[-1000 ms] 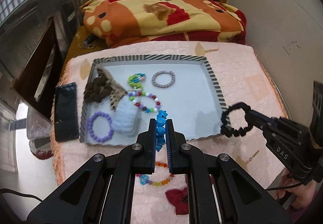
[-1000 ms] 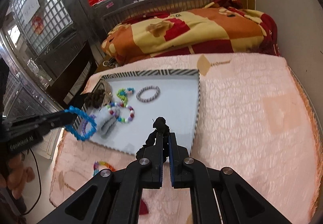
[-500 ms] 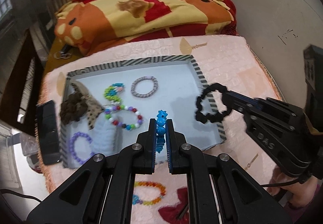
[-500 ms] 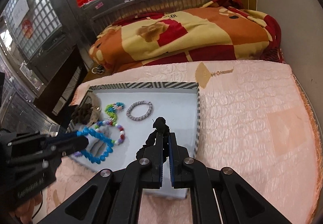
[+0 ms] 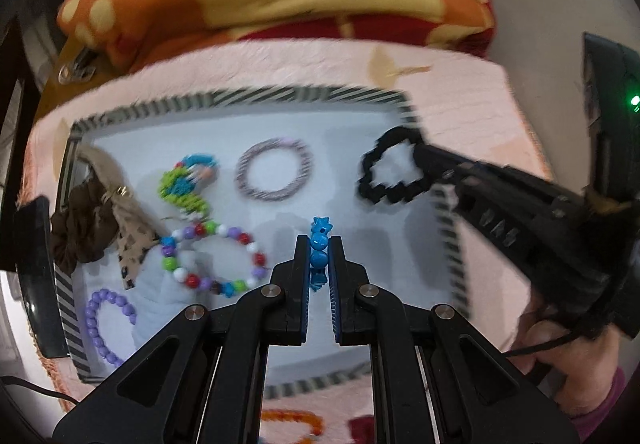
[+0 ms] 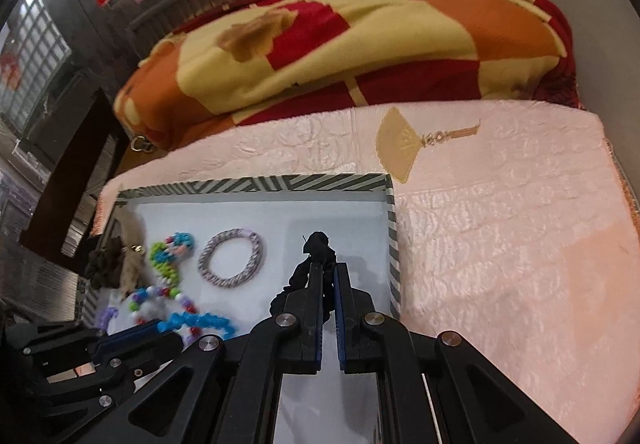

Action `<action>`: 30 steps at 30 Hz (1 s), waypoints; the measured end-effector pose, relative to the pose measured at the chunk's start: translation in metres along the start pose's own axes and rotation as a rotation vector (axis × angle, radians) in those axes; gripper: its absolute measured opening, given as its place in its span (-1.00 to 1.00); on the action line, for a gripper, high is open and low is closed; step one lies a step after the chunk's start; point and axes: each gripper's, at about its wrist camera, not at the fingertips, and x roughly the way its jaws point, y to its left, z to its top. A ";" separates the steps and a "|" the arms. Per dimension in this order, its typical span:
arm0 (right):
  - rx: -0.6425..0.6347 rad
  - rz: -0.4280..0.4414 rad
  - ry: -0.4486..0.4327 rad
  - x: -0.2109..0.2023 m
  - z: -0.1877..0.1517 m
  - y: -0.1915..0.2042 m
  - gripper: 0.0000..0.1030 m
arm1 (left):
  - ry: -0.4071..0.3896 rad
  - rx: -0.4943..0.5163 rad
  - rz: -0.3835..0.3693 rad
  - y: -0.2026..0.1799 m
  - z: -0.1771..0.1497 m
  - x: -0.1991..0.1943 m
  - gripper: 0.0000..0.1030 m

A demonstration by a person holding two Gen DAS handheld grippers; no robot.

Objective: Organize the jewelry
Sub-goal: 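Carry the blue bracelet and black scrunchie over the striped tray, then open the right tool to drop the scrunchie while the left tool releases the blue bracelet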

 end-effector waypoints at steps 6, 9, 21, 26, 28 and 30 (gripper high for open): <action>0.010 -0.036 0.028 0.030 0.010 0.001 -0.91 | 0.033 -0.042 0.026 0.024 0.001 0.020 -0.86; -0.007 -0.069 0.041 0.039 0.014 0.003 -0.91 | 0.044 -0.059 0.027 0.030 0.003 0.027 -0.86; 0.006 -0.073 0.038 0.037 0.017 -0.007 -0.53 | 0.048 -0.066 0.064 0.029 0.007 0.041 -0.84; 0.005 -0.061 0.014 0.021 0.015 -0.004 -0.52 | 0.043 -0.060 0.085 0.028 0.005 0.037 -0.50; 0.007 -0.049 0.000 0.011 0.014 -0.003 -0.52 | 0.041 -0.070 0.080 0.029 0.004 0.035 -0.43; 0.007 -0.039 -0.010 0.003 0.011 -0.002 -0.51 | 0.032 -0.075 0.085 0.030 0.003 0.030 -0.31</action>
